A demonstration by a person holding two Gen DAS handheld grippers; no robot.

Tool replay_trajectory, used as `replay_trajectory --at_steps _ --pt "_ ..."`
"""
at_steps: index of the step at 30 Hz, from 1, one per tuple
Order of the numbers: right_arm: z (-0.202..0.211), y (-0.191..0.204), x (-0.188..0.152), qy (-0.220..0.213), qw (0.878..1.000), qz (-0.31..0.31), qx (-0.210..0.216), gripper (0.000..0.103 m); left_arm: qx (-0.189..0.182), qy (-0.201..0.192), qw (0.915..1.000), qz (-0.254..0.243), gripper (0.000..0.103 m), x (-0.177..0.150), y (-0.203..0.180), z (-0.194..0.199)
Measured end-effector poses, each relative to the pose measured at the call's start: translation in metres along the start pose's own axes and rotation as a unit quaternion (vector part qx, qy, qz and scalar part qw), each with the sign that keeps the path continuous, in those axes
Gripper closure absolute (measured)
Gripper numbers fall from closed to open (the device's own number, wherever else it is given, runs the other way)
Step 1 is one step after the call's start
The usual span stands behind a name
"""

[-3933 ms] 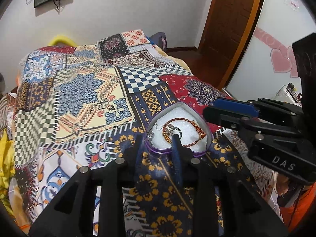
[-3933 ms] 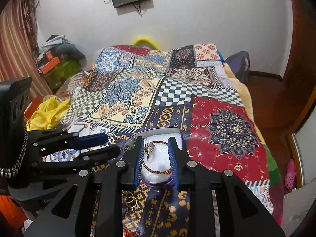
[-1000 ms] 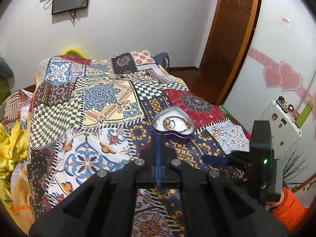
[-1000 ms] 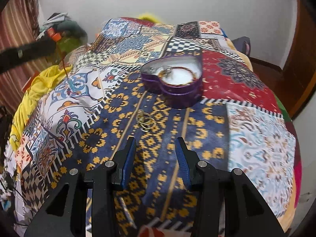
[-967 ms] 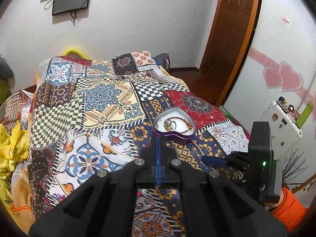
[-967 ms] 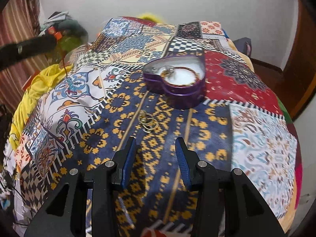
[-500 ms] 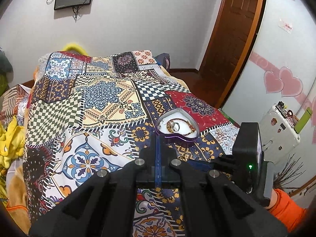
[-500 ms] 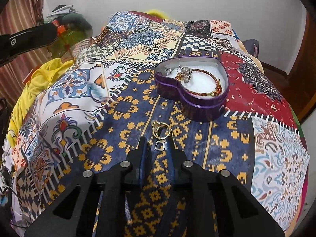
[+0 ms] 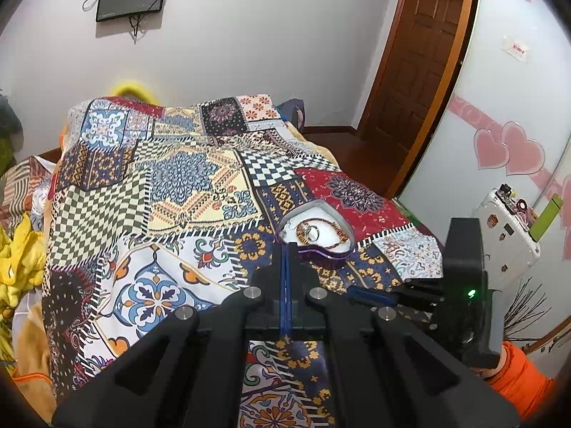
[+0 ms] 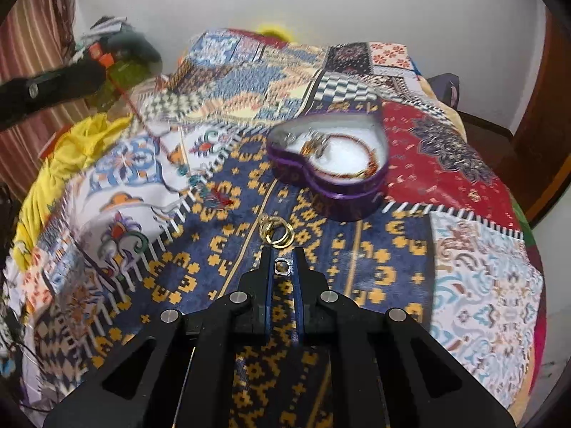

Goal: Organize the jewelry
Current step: 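Carry the gold rings with the right tool into the heart tin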

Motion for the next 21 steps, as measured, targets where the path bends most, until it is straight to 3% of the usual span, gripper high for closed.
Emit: replay_trajectory --at_steps 12,21 --pt "0.055 -0.017 0.042 -0.082 0.996 -0.023 -0.001 0.095 0.0 -0.035 0.9994 -0.006 0.103 0.037 -0.007 0.01" --pt "0.062 -0.024 0.064 -0.107 0.994 -0.031 0.004 0.095 -0.001 -0.052 0.9983 -0.026 0.103 0.069 -0.019 -0.004"
Point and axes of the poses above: each gripper's, at about its wrist camera, not at the fingertips, and z roughly against the way its jaws point, y to its left, x to its top, the point moved 8 cm from there along -z, roughly the way its jaws point, and after that the axes turned 13 degrees about -z, right-handed, at the moved point
